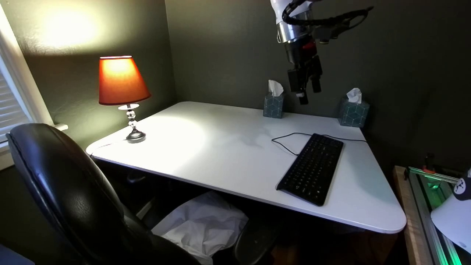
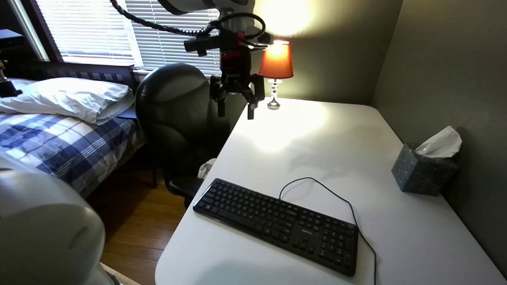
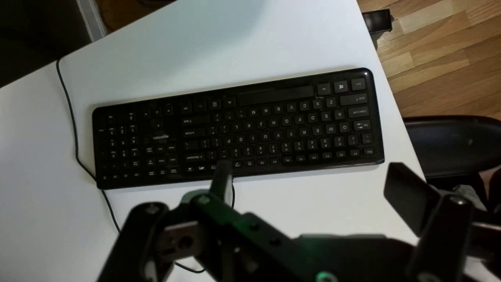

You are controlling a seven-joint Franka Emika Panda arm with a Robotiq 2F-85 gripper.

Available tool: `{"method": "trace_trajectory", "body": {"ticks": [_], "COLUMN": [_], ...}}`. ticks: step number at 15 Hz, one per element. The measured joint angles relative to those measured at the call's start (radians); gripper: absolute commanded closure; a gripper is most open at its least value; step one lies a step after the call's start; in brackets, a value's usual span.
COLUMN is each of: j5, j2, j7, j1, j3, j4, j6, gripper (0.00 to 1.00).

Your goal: Press a letter key in the middle of the keyboard

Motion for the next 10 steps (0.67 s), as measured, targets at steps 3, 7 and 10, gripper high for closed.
{"method": "trace_trajectory", "body": {"ticks": [3, 7, 10], "j5": [-0.001, -0.001, 0.002], "j2": [0.039, 0.106, 0.157], "j7": [-0.085, -0.211, -0.246], "j1": [-0.012, -0.03, -0.039], "j3": [-0.027, -0.061, -0.073], "j4": [-0.006, -0.03, -0.039], "j6": [0.044, 0.146, 0.205], "gripper": [0.0, 0.0, 0.0]}}
